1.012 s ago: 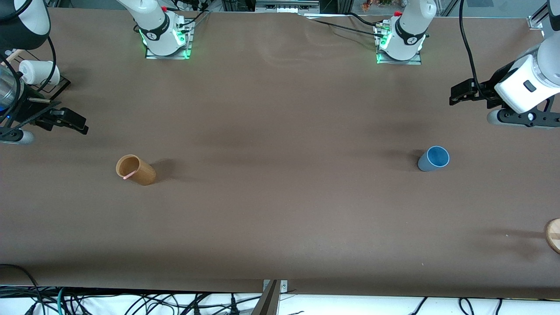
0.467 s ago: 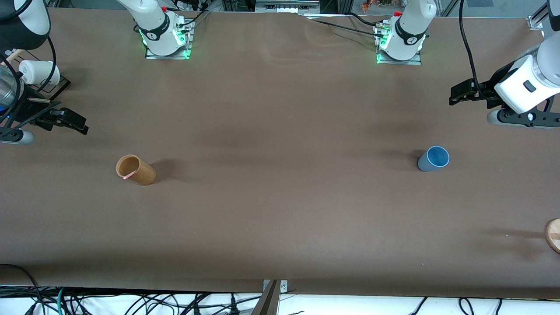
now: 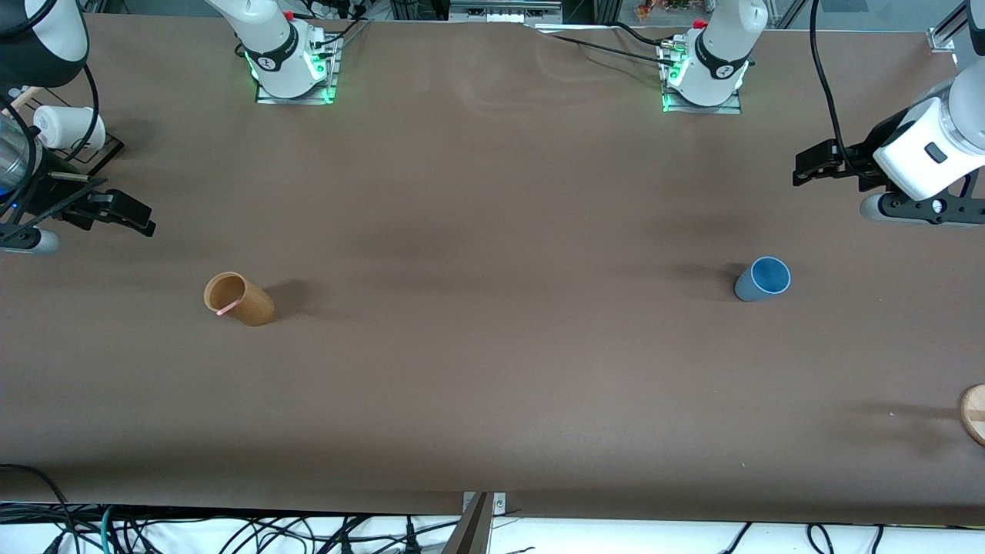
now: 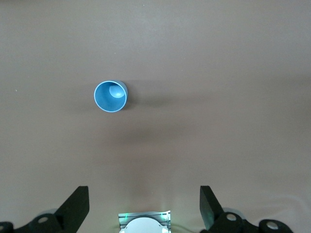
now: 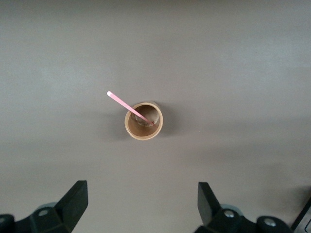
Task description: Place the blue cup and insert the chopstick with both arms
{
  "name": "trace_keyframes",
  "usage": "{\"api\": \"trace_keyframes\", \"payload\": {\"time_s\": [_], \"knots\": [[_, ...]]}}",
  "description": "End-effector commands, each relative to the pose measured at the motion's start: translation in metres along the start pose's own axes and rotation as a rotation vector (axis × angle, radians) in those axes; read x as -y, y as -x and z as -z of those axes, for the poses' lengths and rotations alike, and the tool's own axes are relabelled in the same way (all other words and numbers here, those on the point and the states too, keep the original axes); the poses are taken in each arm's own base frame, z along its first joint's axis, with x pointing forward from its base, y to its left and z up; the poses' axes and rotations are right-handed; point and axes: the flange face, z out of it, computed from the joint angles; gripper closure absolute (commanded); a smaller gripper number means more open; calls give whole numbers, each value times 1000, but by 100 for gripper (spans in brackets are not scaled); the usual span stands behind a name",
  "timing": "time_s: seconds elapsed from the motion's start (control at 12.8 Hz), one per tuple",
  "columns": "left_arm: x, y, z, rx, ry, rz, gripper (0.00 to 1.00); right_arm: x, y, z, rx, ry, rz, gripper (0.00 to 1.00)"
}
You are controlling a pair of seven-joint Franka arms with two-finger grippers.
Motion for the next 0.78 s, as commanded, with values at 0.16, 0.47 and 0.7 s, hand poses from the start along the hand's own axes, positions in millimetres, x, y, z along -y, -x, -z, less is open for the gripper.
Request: {"api": "trace_keyframes", "payload": {"time_s": [0.16, 0.47, 0.7], "knots": [[18, -12, -6, 15, 10, 36, 0, 0, 3, 3, -8, 4, 8, 0], [41, -18, -14, 32, 31, 70, 0, 0, 3, 4, -10, 2, 8, 0], [40, -25, -27, 49, 17, 68, 0, 0, 3, 3, -8, 2, 8, 0]]}}
